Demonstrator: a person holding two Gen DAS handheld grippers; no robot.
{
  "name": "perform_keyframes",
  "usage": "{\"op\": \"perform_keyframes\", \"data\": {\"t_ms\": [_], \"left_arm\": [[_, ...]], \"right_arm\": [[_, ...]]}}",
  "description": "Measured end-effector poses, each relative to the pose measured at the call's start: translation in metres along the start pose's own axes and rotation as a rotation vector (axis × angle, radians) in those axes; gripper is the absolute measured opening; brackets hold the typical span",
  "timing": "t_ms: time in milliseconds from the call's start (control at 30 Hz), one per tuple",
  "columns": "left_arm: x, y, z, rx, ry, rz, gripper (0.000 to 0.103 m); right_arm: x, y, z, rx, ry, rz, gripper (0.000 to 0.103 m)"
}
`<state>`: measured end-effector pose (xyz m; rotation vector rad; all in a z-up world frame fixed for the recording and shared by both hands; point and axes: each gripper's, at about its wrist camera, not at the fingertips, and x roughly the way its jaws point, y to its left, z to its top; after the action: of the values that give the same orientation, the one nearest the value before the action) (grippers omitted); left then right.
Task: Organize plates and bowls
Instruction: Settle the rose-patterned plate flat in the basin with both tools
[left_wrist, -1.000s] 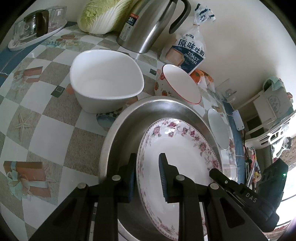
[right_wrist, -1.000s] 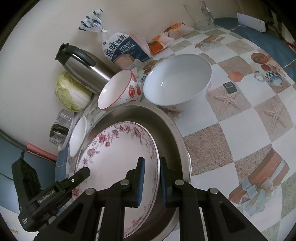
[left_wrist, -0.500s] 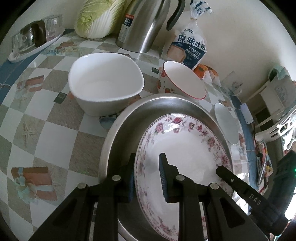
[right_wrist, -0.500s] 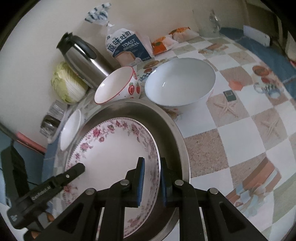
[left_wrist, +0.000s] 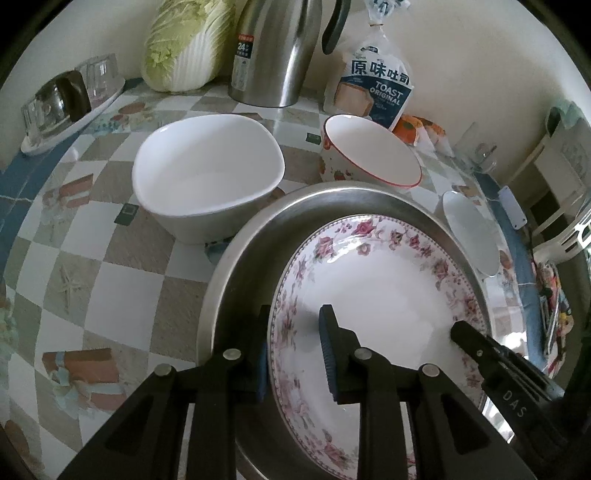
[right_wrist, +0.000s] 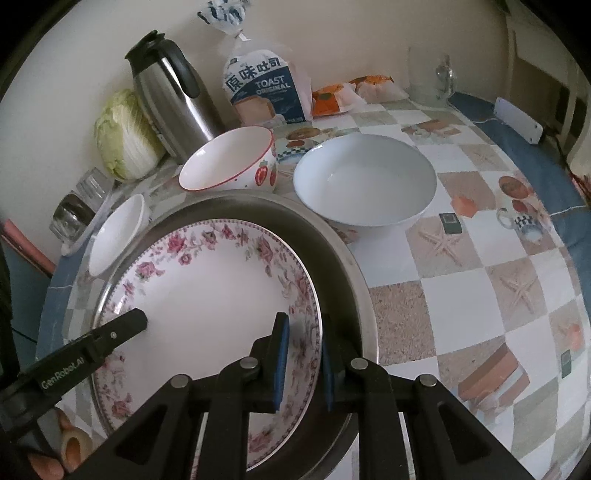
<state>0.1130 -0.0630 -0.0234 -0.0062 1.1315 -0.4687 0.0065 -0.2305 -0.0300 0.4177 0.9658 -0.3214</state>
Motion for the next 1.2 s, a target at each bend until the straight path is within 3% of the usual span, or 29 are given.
{"op": "perform_keyframes", "data": {"t_ms": [1067,1200], "left_arm": [[-0.007,-0.002,0.001,0.021,-0.021,0.031,0.028],[-0.017,-0.004,0.003,0.028,-0.046,0.027,0.041]], "right_arm": [[-0.011,0.002,0.004,-0.038,-0.054,-0.062,0.019],[-0.022,0.000,0.007,-0.030,-0.082,-0.053,0.019]]}}
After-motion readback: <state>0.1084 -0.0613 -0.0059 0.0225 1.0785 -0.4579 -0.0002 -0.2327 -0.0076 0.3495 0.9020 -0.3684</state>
